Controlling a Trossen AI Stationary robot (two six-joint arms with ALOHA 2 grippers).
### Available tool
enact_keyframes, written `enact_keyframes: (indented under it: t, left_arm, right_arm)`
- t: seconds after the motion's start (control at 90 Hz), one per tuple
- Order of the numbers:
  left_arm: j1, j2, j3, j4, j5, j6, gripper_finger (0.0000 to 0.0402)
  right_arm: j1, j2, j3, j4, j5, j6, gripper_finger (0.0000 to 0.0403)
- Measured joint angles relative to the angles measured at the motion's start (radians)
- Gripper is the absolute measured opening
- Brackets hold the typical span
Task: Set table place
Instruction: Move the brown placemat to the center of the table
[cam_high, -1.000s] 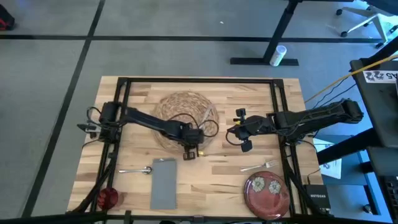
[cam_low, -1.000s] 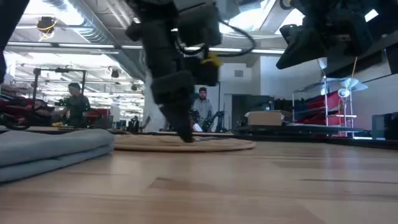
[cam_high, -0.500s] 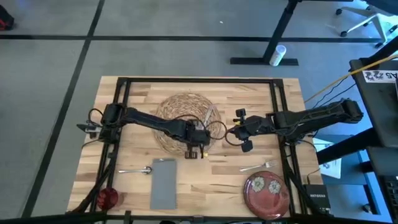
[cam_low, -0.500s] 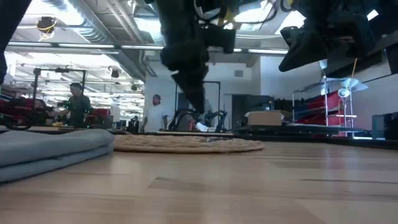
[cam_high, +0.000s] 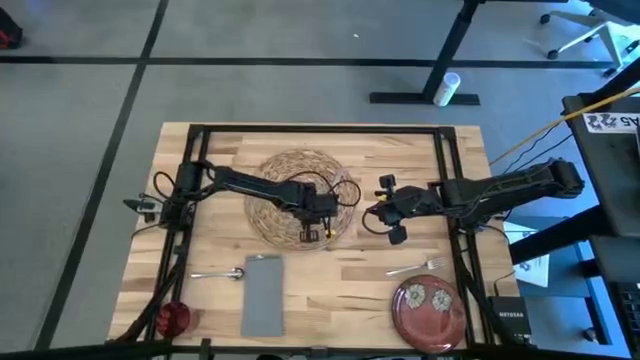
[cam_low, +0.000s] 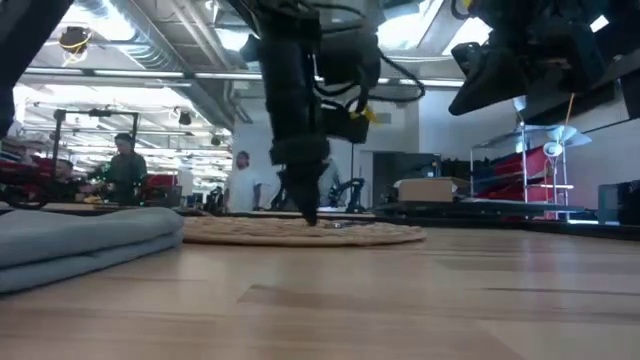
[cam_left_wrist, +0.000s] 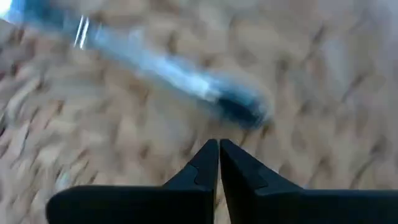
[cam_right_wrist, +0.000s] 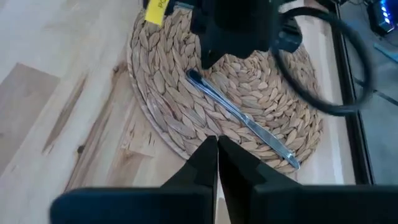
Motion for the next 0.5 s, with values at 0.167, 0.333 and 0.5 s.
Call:
enact_keyframes:
  t: [0.167, 0.333, 0.5]
  left_arm:
    - [-0.009, 0.001, 0.000, 0.044, 0.008, 0.000, 0.0000]
    - [-0.007, 0.001, 0.000, 0.068, 0.018, -0.002, 0.0000]
    - [-0.007, 0.001, 0.000, 0.118, 0.018, 0.000, 0.0000]
  right_arm:
    - [0.000, 0.000, 0.000, 0.002, 0.000, 0.000, 0.0000]
    - [0.000, 0.000, 0.000, 0.001, 0.000, 0.000, 0.0000]
    - [0.000, 0.000, 0.000, 0.001, 0.000, 0.000, 0.0000]
